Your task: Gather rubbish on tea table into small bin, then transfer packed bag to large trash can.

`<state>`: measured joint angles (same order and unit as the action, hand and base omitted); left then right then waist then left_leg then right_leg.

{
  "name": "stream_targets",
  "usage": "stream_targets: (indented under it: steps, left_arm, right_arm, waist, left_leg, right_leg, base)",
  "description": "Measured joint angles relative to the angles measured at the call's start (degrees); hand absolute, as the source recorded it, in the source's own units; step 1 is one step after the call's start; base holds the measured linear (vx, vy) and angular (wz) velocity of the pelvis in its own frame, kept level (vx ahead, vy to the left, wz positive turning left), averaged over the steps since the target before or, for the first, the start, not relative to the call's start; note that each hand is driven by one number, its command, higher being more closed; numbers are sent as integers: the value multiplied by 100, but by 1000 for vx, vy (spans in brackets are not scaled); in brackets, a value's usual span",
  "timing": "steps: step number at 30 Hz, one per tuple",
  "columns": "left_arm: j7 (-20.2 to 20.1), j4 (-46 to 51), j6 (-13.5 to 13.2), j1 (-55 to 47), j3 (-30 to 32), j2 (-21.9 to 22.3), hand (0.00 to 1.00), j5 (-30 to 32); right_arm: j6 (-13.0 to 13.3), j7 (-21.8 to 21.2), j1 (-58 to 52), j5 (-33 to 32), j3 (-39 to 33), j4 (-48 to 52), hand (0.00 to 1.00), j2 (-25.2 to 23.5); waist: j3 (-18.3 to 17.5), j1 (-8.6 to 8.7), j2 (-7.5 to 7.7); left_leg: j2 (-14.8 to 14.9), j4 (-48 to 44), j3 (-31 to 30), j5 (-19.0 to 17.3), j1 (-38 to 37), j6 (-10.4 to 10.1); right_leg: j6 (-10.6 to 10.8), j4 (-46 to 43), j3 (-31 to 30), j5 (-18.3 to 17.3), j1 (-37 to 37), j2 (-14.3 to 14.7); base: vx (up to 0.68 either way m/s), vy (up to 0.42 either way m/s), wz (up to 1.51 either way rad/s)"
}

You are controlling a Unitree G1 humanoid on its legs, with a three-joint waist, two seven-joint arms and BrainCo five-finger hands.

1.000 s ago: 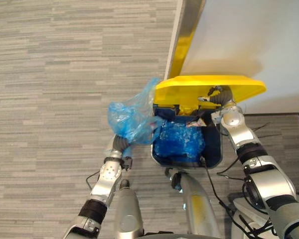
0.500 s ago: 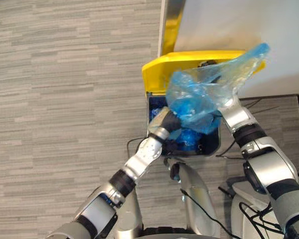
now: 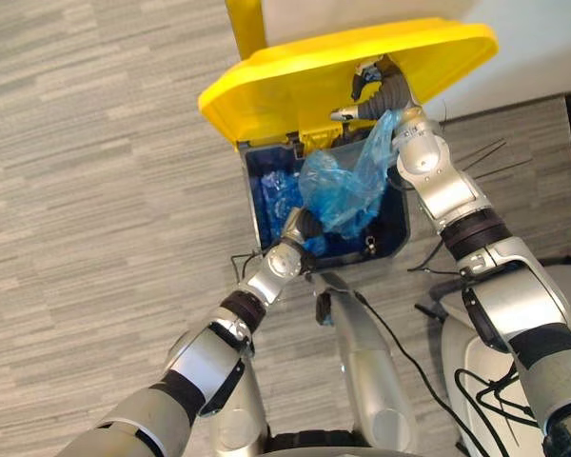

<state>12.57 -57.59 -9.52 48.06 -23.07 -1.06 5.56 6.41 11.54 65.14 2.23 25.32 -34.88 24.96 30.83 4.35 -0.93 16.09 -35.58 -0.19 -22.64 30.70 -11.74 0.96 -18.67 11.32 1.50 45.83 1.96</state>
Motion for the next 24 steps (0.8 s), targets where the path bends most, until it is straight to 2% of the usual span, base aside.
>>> stream_targets:
  steps: [7,13,15,18,24]
  left_arm:
    - [-111,123,150,-6,302,205,0,431]
    - [-108,366,312,-197,479,303,0,1034]
    - [-101,365,376,-216,484,297,0,1152]
    - [-91,368,406,-367,472,224,0,1318]
    - [-93,503,404,-1006,464,-289,0,1215]
  right_arm:
    - [-2,28,-271,7,-7,630,0,-278]
    - [-11,72,-698,90,-122,1045,0,-557]
    - [2,76,-910,268,-127,1174,0,-561]
    - [0,75,-1311,849,-121,1137,0,-534]
    - [-56,46,-2126,1844,-280,646,0,-244]
  waist:
    - [0,-6,13]
    - [-11,-12,30]
    - [-29,-11,60]
    - [-140,-11,230]
    - [-169,-66,258]
  left_leg:
    - [94,-146,230,-84,104,28]
    - [91,-32,413,-78,-101,28]
    - [69,14,443,-70,-237,31]
    - [-38,250,429,39,-476,34]
    - [-123,441,188,136,-1039,43]
  right_leg:
    - [-78,-26,-45,55,91,-18]
    - [-62,-135,-52,6,-3,-128]
    - [-24,-164,-55,-22,-120,-172]
    - [-7,-196,-29,-88,-305,-315]
    - [5,-224,215,-236,-1006,-441]
  base:
    - [21,31,-6]
    - [36,25,4]
    - [16,40,12]
    - [16,27,24]
    - [22,37,28]
